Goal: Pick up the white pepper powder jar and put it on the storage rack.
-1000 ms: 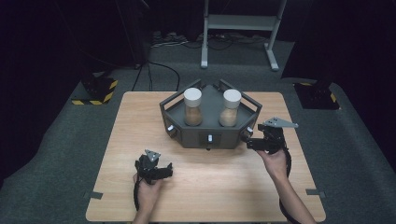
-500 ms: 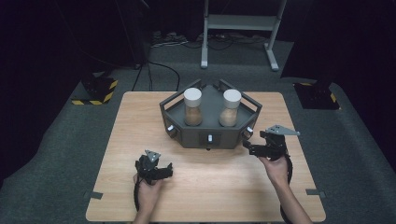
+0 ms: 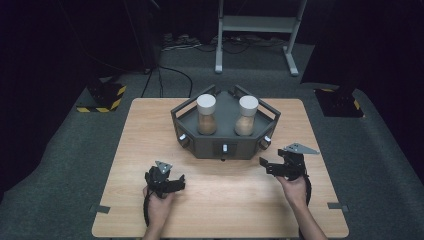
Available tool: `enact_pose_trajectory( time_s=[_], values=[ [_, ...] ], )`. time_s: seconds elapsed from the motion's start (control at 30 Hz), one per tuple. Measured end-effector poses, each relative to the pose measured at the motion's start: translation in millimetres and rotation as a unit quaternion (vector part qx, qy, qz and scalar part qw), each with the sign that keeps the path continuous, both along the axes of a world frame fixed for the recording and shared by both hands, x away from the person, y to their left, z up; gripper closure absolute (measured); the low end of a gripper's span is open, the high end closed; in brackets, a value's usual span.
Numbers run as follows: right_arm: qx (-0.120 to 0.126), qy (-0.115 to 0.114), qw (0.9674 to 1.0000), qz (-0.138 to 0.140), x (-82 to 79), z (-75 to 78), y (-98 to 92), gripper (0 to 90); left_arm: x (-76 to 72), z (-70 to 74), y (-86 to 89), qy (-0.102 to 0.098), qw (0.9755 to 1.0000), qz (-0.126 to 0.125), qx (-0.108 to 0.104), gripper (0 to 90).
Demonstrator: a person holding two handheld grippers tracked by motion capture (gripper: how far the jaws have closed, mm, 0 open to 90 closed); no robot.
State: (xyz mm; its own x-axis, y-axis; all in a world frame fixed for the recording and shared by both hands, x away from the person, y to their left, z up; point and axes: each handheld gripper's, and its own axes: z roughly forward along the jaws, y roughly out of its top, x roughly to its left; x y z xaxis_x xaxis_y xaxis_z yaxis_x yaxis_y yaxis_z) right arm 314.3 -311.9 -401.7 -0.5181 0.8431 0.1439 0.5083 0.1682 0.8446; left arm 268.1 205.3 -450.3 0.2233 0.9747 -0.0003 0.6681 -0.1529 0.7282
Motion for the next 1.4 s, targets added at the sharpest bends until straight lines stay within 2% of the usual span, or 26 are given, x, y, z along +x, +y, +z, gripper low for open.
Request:
enact_pose_trajectory(
  time_s=[0.2, 0.37, 0.57, 0.73, 0.8, 0.83, 1.03, 1.2, 1.23, 1.4],
  values=[
    [-0.014, 0.009, 0.9999, -0.001, -6.0, -12.2, 4.8, 11.4, 0.0, 0.0, 0.0, 0.000, 1.0000, 0.000, 0.000, 7.0],
    [-0.029, -0.002, 0.9995, -0.007, -15.2, -23.2, 10.3, 12.2, 0.1, 0.0, 0.0, 0.000, 1.0000, 0.000, 0.000, 6.9],
    [-0.048, 0.006, 0.9988, -0.001, -18.2, -30.4, 15.2, 12.1, 0.3, 0.1, -0.2, 0.000, 1.0000, 0.000, 0.000, 6.8],
    [-0.084, 0.017, 0.9963, -0.006, -20.9, -36.9, 27.8, 13.2, 0.8, 0.3, -0.6, 0.001, 1.0000, 0.000, 0.000, 6.4],
    [-0.090, 0.017, 0.9958, -0.006, -20.9, -37.9, 29.4, 13.6, 0.9, 0.4, -0.6, 0.002, 1.0000, 0.000, 0.000, 6.4],
    [-0.108, 0.019, 0.9939, -0.009, -21.0, -38.6, 35.3, 13.7, 1.2, 0.4, -0.6, 0.002, 1.0000, 0.000, 0.000, 6.2],
    [-0.128, 0.024, 0.9914, -0.008, -21.0, -44.7, 40.5, 14.3, 1.7, 0.6, -0.8, 0.003, 1.0000, 0.000, 0.001, 5.7],
    [-0.131, 0.028, 0.9910, -0.012, -19.7, -44.5, 40.9, 14.2, 2.0, 0.6, -1.0, 0.003, 1.0000, 0.000, 0.000, 5.5],
    [-0.117, 0.045, 0.9920, -0.018, -14.4, -43.4, 37.4, 13.3, 1.9, 0.5, -1.1, 0.003, 1.0000, 0.001, 0.000, 5.4],
    [-0.117, 0.044, 0.9917, -0.030, -15.0, -43.6, 37.3, 13.6, 2.0, 0.7, -1.3, 0.004, 1.0000, 0.001, 0.000, 5.3]
  ],
)
